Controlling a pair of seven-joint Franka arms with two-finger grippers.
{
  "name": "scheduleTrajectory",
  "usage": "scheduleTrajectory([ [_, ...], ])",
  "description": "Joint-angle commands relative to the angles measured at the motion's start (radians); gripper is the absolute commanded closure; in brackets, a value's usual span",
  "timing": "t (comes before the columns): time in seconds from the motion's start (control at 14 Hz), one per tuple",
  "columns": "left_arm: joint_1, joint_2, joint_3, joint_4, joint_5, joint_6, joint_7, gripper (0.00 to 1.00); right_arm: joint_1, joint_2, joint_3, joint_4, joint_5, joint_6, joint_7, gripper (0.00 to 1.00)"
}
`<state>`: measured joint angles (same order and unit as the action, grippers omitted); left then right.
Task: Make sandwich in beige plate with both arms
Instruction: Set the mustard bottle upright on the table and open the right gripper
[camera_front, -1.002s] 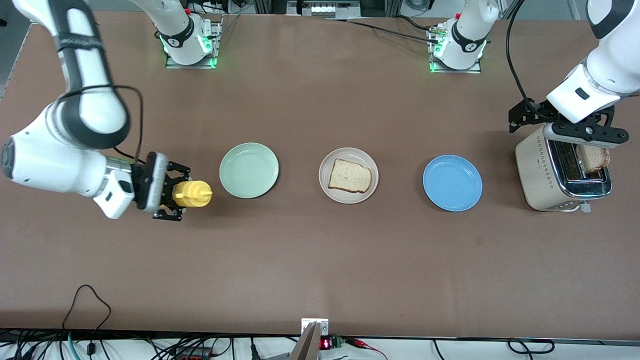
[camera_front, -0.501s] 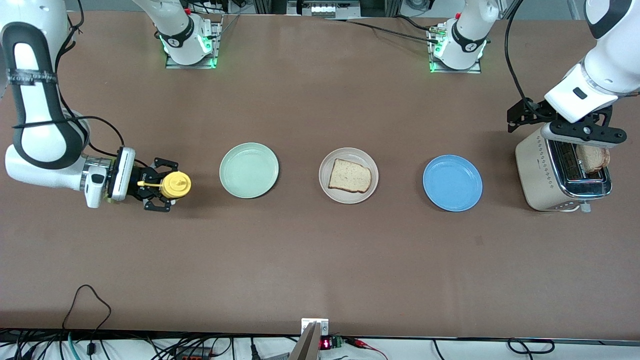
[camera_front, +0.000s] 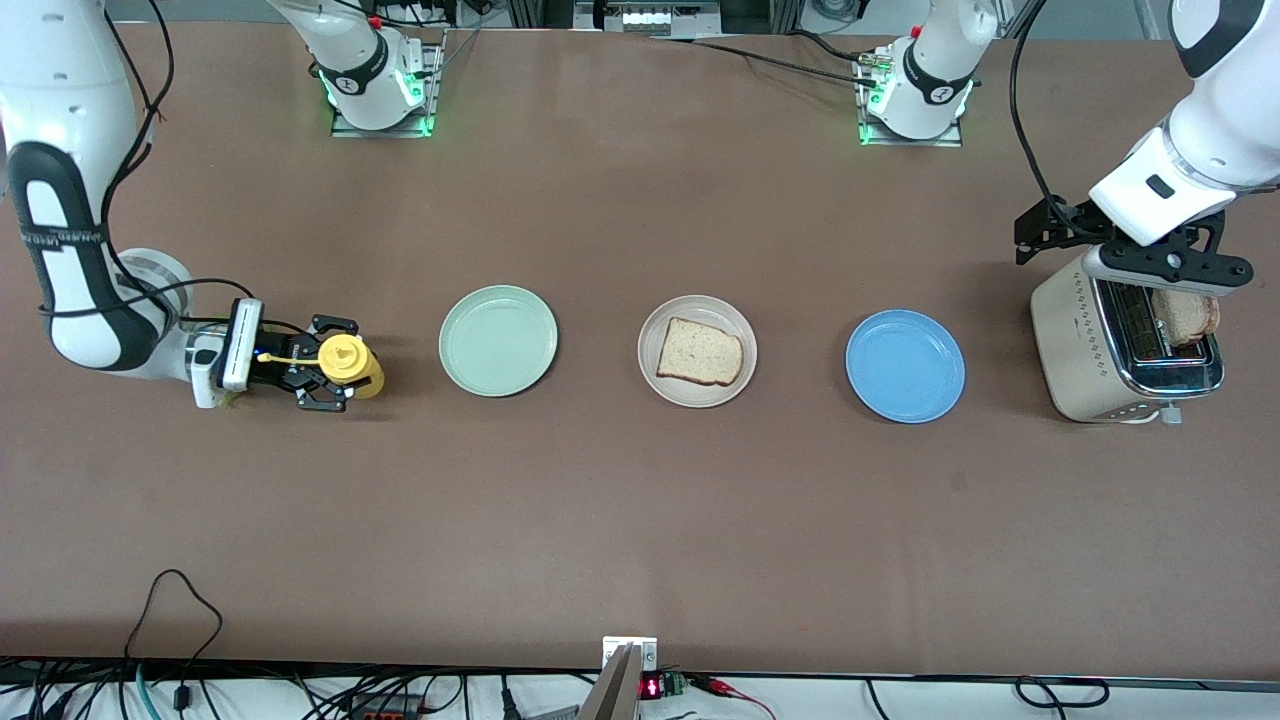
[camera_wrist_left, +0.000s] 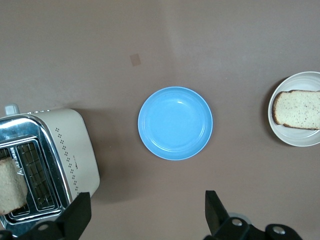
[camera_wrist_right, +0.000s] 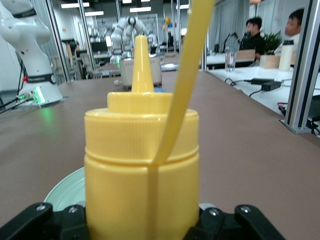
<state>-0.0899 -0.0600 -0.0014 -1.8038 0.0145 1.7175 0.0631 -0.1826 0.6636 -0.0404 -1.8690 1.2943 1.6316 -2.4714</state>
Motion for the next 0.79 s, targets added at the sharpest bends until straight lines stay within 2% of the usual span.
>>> scheduleTrajectory([
  [0.0, 0.003, 0.002, -0.003, 0.015, -0.004, -0.024, -0.005, 0.00, -0.046, 0.071, 0.019, 0.013, 0.055, -0.088, -0.081, 0.71],
  [0.57, 0.001, 0.000, -0.008, 0.015, -0.002, -0.036, -0.003, 0.00, -0.089, 0.172, 0.019, 0.019, 0.086, -0.177, -0.149, 0.68],
  [0.64, -0.007, -0.001, -0.009, 0.015, 0.007, -0.042, 0.001, 0.00, -0.089, 0.172, 0.019, 0.021, 0.086, -0.180, -0.155, 0.62],
  [0.72, -0.010, -0.001, -0.017, 0.015, 0.027, -0.044, 0.001, 0.00, -0.089, 0.172, 0.019, 0.021, 0.086, -0.180, -0.155, 0.50],
])
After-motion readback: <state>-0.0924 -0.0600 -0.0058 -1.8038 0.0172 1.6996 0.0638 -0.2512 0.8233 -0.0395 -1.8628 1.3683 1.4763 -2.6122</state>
